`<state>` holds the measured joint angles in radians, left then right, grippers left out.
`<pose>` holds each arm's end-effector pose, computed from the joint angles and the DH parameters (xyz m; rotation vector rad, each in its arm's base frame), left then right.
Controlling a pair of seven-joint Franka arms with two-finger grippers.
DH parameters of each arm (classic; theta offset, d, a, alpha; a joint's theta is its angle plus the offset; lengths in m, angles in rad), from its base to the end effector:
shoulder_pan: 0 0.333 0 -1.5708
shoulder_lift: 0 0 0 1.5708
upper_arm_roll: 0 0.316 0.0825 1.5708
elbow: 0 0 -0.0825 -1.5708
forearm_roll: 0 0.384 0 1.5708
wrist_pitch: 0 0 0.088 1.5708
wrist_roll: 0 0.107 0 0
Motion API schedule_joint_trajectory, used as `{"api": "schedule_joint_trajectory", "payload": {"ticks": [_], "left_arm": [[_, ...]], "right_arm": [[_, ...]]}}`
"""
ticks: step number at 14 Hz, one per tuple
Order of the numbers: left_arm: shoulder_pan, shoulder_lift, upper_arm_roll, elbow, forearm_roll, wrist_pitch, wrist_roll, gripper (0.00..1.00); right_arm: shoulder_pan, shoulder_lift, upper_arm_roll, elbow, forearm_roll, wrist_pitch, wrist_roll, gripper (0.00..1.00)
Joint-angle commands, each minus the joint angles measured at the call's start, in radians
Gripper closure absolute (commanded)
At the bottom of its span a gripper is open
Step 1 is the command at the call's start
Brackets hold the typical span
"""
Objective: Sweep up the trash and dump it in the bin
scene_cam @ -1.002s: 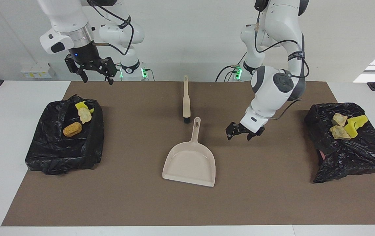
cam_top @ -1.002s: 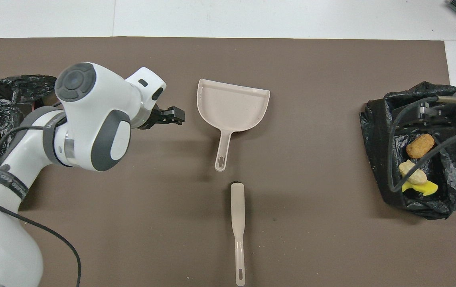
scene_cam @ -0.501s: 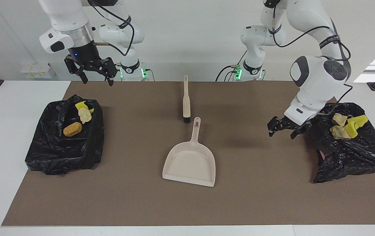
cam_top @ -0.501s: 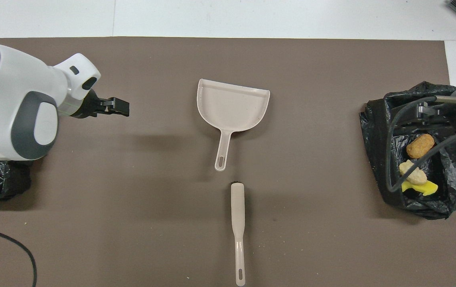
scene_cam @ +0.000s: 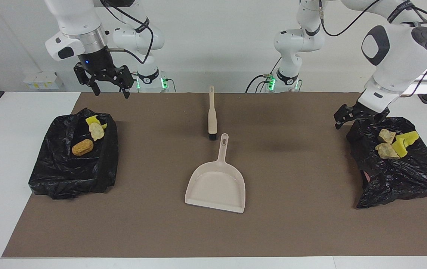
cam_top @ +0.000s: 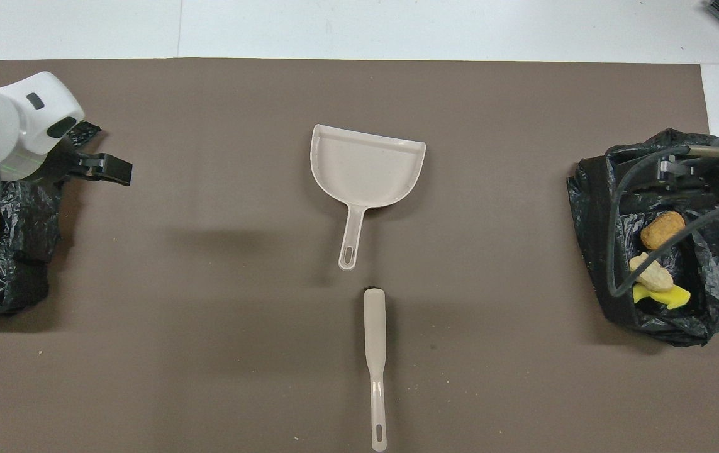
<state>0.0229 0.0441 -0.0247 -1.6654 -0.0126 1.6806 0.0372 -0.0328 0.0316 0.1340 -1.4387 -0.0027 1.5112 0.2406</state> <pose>0.5729 -0.0020 0.5642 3.1266 -0.0585 -0.0448 0.5558 0.0547 0.6637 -3.1248 0.2187 -0.0632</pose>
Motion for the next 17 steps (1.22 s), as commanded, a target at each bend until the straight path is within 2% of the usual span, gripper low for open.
{"api": "schedule_joint_trajectory", "payload": {"ticks": [1,4,17], "left_arm": [[0.005,-0.075,-0.012,-0.017,0.019,-0.077,-0.043,0.0],[-0.006,-0.087,-0.014,-0.028,0.019,-0.087,-0.028,0.0],[-0.008,-0.084,-0.024,-0.008,-0.023,-0.085,-0.023,0.0]], "right_arm": [[-0.009,-0.024,0.006,-0.032,-0.002,0.017,-0.058,0.0],[-0.009,-0.024,0.006,-0.037,-0.002,0.018,-0.118,0.0],[-0.015,-0.024,0.006,-0.037,0.0,0.011,-0.109,0.0]]}}
